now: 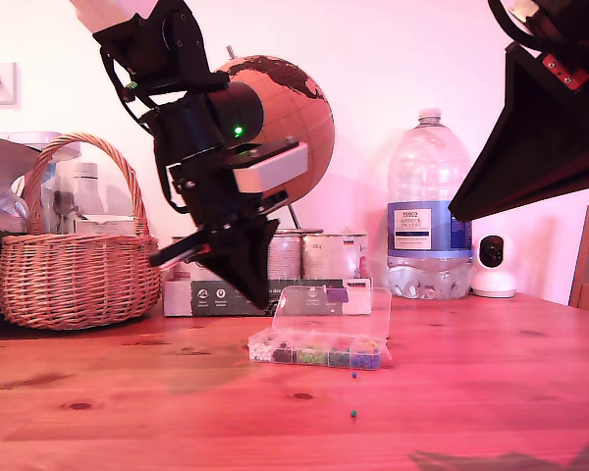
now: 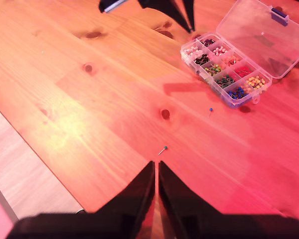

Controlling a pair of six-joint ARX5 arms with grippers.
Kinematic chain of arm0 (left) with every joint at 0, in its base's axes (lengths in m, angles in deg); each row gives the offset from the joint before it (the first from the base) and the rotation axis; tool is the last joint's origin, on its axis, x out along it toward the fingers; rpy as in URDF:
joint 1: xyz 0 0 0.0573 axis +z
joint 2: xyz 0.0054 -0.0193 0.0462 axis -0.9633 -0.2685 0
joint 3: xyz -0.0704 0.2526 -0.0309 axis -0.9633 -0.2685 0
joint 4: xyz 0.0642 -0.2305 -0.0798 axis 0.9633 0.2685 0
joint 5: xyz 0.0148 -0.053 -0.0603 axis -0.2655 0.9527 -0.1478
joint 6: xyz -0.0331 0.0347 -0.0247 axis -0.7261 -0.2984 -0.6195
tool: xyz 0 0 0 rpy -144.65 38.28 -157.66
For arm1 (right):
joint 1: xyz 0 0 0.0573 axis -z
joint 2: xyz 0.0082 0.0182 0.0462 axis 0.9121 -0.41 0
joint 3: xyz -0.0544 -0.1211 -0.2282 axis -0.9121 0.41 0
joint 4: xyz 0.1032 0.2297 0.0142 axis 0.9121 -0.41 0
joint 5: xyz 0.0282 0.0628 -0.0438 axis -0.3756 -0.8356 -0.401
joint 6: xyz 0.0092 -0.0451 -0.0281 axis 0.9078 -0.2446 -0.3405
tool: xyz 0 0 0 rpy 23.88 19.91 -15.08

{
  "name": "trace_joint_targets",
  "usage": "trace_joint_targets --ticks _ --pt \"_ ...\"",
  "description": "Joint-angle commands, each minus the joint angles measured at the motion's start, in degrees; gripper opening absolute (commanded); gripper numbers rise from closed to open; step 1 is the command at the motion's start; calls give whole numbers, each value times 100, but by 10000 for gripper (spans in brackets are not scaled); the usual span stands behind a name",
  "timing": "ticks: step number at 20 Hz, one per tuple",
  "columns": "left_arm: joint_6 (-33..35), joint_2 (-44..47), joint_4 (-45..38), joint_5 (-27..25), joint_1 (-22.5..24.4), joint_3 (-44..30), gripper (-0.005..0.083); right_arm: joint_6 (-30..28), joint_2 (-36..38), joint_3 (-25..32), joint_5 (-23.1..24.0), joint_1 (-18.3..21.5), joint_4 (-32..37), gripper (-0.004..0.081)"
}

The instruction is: Sort the loose pins on the table into their correct compartments

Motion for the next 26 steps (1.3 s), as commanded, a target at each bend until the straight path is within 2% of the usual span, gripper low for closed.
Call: trace_joint_targets --ticks 1,23,24,26 --pt "-31 -155 -92 92 -15 -22 -20 -2 -35 -92 -15 7 46 -13" --pt "-28 -415 79 142 -11 -22 -18 -2 -35 -92 -13 7 77 -13" --pt "-28 -415 79 179 -11 -22 -6 -2 -35 -92 -13 7 77 -13" --pt "-28 -415 79 221 -11 -22 79 -2 -35 -92 -15 7 77 -12"
